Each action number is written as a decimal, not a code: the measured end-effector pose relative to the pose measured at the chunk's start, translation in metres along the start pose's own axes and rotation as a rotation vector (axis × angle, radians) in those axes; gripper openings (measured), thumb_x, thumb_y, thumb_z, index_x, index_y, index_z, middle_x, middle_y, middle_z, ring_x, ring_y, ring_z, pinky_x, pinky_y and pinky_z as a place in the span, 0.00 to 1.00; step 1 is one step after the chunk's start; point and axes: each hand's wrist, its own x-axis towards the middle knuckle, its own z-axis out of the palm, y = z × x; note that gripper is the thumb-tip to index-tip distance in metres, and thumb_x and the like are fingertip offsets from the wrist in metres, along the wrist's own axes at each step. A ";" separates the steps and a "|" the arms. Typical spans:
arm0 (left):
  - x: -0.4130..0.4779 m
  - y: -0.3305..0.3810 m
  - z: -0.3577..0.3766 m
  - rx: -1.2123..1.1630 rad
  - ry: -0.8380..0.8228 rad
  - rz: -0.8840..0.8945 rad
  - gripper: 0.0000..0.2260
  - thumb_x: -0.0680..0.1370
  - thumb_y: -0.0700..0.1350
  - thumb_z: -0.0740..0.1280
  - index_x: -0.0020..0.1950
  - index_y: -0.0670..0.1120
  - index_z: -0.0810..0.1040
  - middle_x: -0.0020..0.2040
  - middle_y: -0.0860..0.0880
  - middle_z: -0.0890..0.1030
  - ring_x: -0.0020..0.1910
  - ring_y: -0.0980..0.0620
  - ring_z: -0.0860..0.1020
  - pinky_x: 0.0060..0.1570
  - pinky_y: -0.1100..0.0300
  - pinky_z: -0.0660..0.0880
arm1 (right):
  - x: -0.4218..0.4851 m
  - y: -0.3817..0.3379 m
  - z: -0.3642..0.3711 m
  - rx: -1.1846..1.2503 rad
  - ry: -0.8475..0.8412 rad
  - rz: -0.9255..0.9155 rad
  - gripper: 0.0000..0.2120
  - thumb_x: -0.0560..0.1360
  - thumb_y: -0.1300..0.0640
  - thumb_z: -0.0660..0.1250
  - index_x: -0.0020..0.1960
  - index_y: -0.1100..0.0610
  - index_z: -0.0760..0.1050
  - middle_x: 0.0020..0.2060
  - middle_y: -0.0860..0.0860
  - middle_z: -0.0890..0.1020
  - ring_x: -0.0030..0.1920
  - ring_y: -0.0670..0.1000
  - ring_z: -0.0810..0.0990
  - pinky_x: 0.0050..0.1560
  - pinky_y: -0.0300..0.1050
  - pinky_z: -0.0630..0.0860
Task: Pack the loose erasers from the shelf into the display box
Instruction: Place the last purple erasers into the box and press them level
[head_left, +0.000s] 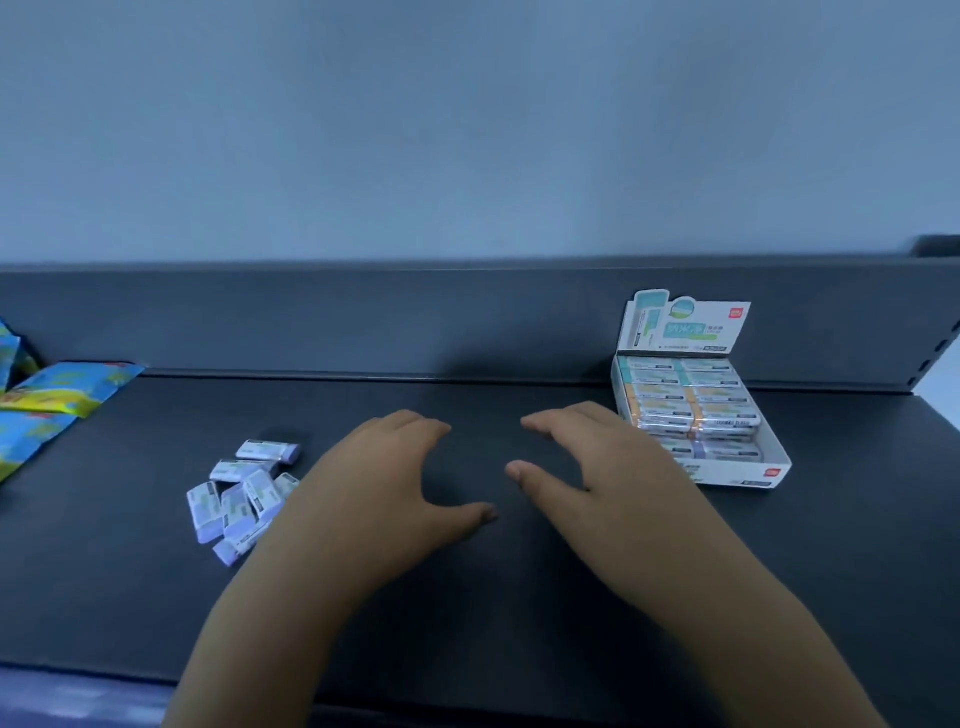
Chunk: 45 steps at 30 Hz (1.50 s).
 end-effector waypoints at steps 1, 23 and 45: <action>-0.002 -0.003 0.000 -0.005 -0.003 -0.014 0.38 0.68 0.69 0.71 0.74 0.55 0.70 0.70 0.60 0.72 0.70 0.58 0.69 0.68 0.59 0.68 | 0.000 -0.003 0.000 -0.003 -0.007 -0.003 0.23 0.78 0.39 0.63 0.71 0.44 0.71 0.65 0.36 0.72 0.64 0.41 0.72 0.65 0.43 0.71; 0.006 -0.199 -0.070 0.125 -0.109 0.087 0.14 0.74 0.53 0.74 0.58 0.55 0.81 0.54 0.55 0.80 0.56 0.50 0.78 0.56 0.51 0.75 | 0.044 -0.146 0.115 -0.080 -0.100 0.023 0.16 0.80 0.42 0.62 0.65 0.44 0.75 0.59 0.41 0.75 0.60 0.46 0.75 0.61 0.49 0.75; 0.010 -0.201 -0.054 0.106 -0.109 -0.092 0.19 0.75 0.60 0.67 0.61 0.50 0.74 0.49 0.50 0.79 0.50 0.46 0.78 0.50 0.51 0.78 | 0.112 -0.153 0.144 -0.446 -0.277 -0.005 0.16 0.75 0.60 0.61 0.55 0.47 0.81 0.49 0.48 0.78 0.53 0.55 0.78 0.51 0.55 0.80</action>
